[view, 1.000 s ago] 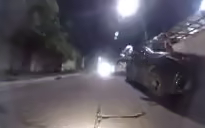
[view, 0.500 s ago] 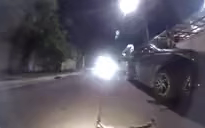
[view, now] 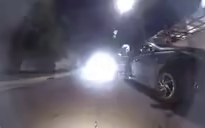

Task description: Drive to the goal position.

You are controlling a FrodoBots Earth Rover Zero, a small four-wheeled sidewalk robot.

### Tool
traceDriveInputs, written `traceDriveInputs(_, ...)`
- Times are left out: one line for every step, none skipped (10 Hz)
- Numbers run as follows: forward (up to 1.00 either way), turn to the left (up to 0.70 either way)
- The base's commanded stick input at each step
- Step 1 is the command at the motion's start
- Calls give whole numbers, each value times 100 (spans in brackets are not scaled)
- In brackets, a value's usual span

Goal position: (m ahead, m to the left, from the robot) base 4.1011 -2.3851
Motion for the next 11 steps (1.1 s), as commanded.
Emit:
traceDriveInputs(50, 0)
traceDriveInputs(50, -5)
traceDriveInputs(50, -14)
traceDriveInputs(50, -50)
traceDriveInputs(50, -50)
traceDriveInputs(50, -50)
traceDriveInputs(50, -31)
traceDriveInputs(50, 0)
traceDriveInputs(50, 0)
traceDriveInputs(50, 0)
traceDriveInputs(50, 0)
